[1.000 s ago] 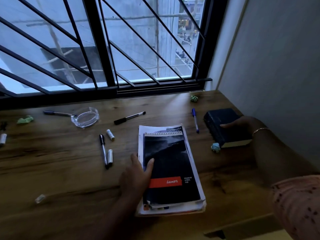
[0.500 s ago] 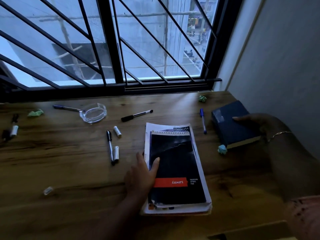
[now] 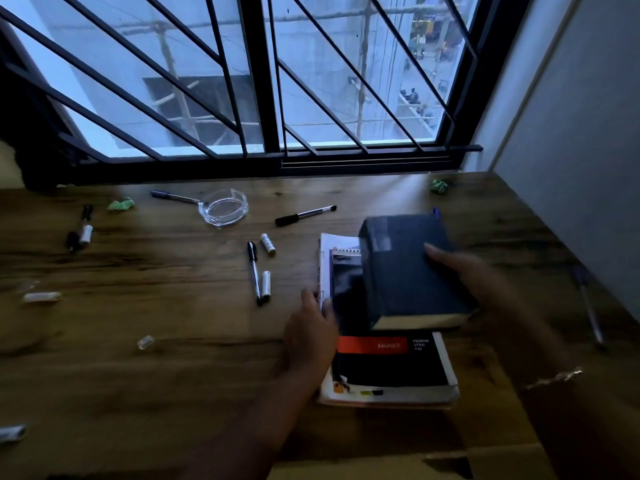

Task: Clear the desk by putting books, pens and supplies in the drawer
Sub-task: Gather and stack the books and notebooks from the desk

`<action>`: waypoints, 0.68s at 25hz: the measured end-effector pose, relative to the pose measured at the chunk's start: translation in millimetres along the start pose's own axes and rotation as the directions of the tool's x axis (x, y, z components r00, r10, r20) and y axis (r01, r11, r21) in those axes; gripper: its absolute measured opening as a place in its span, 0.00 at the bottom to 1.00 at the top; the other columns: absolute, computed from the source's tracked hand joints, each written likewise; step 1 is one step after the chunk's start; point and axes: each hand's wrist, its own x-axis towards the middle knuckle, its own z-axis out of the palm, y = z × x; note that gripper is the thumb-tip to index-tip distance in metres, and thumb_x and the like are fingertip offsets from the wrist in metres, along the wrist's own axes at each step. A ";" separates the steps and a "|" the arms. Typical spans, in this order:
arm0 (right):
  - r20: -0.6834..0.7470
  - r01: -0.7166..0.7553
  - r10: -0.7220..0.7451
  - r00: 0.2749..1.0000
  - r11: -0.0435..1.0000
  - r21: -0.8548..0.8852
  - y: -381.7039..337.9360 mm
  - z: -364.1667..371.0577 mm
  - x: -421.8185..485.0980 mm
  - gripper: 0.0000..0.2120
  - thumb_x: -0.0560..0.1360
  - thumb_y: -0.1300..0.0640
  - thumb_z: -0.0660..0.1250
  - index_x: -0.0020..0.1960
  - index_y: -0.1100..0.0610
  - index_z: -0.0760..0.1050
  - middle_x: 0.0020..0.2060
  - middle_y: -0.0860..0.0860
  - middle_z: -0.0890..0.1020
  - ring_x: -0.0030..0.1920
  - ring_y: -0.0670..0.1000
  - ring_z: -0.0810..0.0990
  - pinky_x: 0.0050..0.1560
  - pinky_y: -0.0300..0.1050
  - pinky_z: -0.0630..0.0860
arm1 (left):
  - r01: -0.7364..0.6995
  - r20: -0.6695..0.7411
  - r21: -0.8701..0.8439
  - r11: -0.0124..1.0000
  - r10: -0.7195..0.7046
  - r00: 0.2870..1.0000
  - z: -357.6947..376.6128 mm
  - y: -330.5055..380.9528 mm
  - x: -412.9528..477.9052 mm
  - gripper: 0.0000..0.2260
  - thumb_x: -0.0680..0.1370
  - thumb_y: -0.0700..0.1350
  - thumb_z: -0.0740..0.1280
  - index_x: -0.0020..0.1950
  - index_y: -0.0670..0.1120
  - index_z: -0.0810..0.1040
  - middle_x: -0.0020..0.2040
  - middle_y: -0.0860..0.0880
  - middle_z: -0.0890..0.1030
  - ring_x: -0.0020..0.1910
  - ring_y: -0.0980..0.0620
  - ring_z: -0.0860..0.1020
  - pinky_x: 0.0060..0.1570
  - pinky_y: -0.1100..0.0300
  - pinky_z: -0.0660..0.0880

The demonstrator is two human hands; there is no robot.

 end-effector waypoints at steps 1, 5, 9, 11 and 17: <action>-0.009 -0.036 0.036 0.999 0.999 0.006 12.9 17.1 -2.3 0.12 0.73 0.52 0.67 0.50 0.61 0.76 0.43 0.57 0.83 0.38 0.53 0.82 0.36 0.42 0.78 | -0.009 -0.003 -0.027 1.000 0.008 1.000 -0.6 -1.9 -0.5 0.13 0.81 0.50 0.55 0.57 0.43 0.71 0.49 0.42 0.80 0.46 0.43 0.79 0.44 0.52 0.76; -0.052 0.019 -0.021 0.998 0.999 -0.044 41.2 40.0 0.8 0.16 0.74 0.53 0.66 0.55 0.63 0.74 0.45 0.57 0.82 0.41 0.51 0.81 0.33 0.40 0.76 | -0.034 -0.037 -0.050 0.998 0.032 0.999 -3.5 -9.9 -3.7 0.12 0.82 0.45 0.55 0.55 0.41 0.75 0.51 0.42 0.78 0.48 0.45 0.77 0.42 0.57 0.70; -0.135 0.166 -0.231 0.963 0.913 -0.373 51.5 44.2 4.1 0.19 0.75 0.49 0.65 0.56 0.65 0.75 0.48 0.59 0.81 0.45 0.55 0.80 0.44 0.46 0.78 | -0.041 -0.036 0.016 0.999 0.042 0.998 -11.1 -1.9 -12.7 0.13 0.81 0.45 0.56 0.61 0.44 0.76 0.55 0.43 0.79 0.52 0.46 0.77 0.43 0.61 0.66; -0.150 0.182 -0.306 0.940 0.823 -0.539 56.5 42.8 5.4 0.22 0.74 0.45 0.64 0.55 0.64 0.77 0.49 0.60 0.82 0.49 0.58 0.80 0.52 0.55 0.77 | -0.005 -0.020 0.122 0.992 0.007 1.000 -17.4 0.1 -13.5 0.14 0.81 0.47 0.57 0.63 0.47 0.76 0.56 0.42 0.79 0.57 0.44 0.74 0.49 0.56 0.69; -0.190 0.186 -0.465 0.865 0.648 -0.739 65.4 45.3 -10.2 0.27 0.73 0.46 0.66 0.67 0.57 0.66 0.62 0.61 0.72 0.60 0.60 0.73 0.60 0.55 0.72 | 0.013 0.113 0.083 0.996 -0.023 0.993 -21.8 -13.2 -17.0 0.16 0.79 0.48 0.62 0.66 0.47 0.74 0.61 0.40 0.76 0.61 0.42 0.72 0.60 0.52 0.70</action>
